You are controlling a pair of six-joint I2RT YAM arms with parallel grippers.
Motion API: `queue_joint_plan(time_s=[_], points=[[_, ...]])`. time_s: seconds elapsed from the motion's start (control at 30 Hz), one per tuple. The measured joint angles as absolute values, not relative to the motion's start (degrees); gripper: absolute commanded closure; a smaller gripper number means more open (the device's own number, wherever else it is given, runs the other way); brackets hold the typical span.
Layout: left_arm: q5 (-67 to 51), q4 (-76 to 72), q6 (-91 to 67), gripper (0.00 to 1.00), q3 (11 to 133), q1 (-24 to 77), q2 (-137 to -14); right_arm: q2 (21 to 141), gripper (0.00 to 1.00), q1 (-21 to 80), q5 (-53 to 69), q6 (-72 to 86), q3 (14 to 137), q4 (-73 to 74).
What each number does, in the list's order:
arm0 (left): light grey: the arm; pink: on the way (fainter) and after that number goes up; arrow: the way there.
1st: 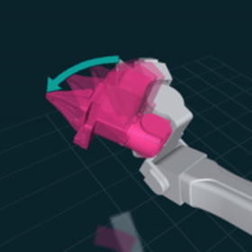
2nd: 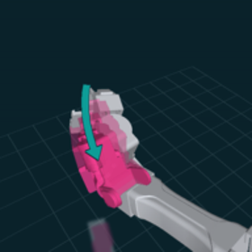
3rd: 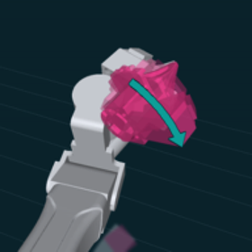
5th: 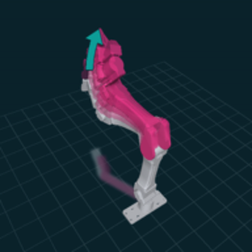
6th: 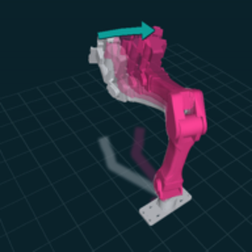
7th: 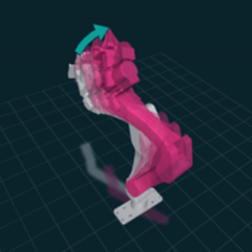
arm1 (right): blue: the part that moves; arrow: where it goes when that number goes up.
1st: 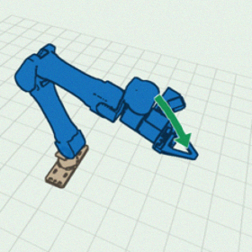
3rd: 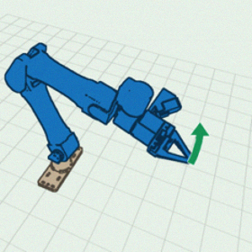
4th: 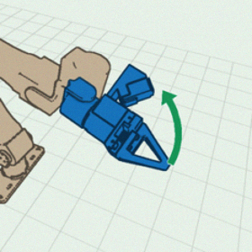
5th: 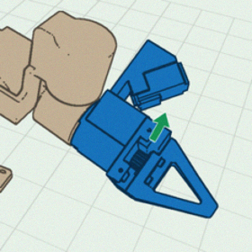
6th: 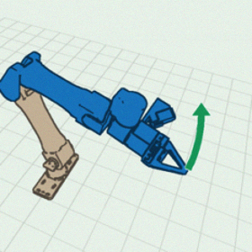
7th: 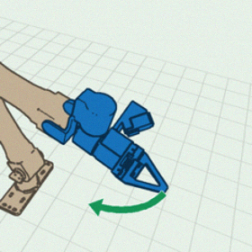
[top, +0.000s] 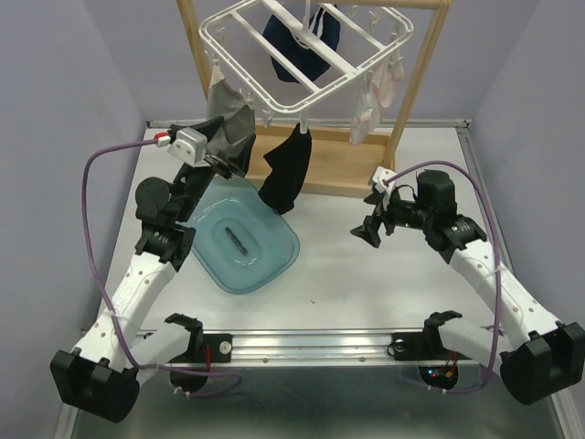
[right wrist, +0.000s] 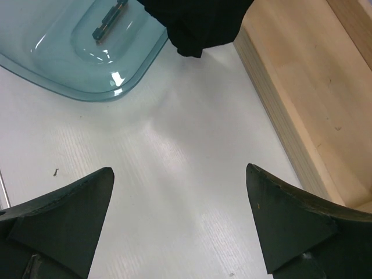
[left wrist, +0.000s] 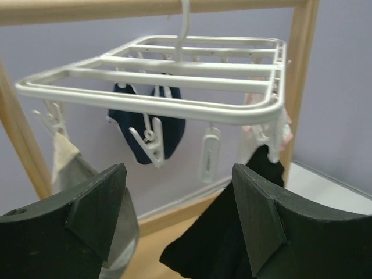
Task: Remove the underwear clipped to the hanger
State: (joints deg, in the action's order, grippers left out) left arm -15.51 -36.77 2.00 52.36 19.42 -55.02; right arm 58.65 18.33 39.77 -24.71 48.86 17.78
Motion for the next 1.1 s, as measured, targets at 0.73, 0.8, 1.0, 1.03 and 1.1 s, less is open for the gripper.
queue_joint_plan(time_s=[0.73, 0.8, 1.0, 1.03, 1.1], points=[[-35.92, -43.09, -20.1, 0.16, 52.21, 23.29, -64.47, 62.24, 0.0, 18.33, 51.35, -27.86, 46.72, 18.83], [-36.4, -44.29, -21.43, 0.16, 53.32, 23.44, -66.61, 61.52, 0.0, 18.33, 51.48, -28.1, 46.06, 18.83], [-36.77, -47.03, -23.62, 0.17, 55.96, 24.82, -70.43, 59.46, 0.0, 18.33, 52.1, -28.36, 45.91, 18.68], [-36.64, -47.4, -23.7, 0.17, 56.14, 24.97, -70.65, 59.35, 0.0, 18.33, 52.18, -28.36, 45.91, 18.68], [-36.1, -48.42, -23.88, 0.17, 56.31, 25.19, -71.13, 59.2, 0.0, 18.28, 52.34, -28.36, 45.91, 18.68]])
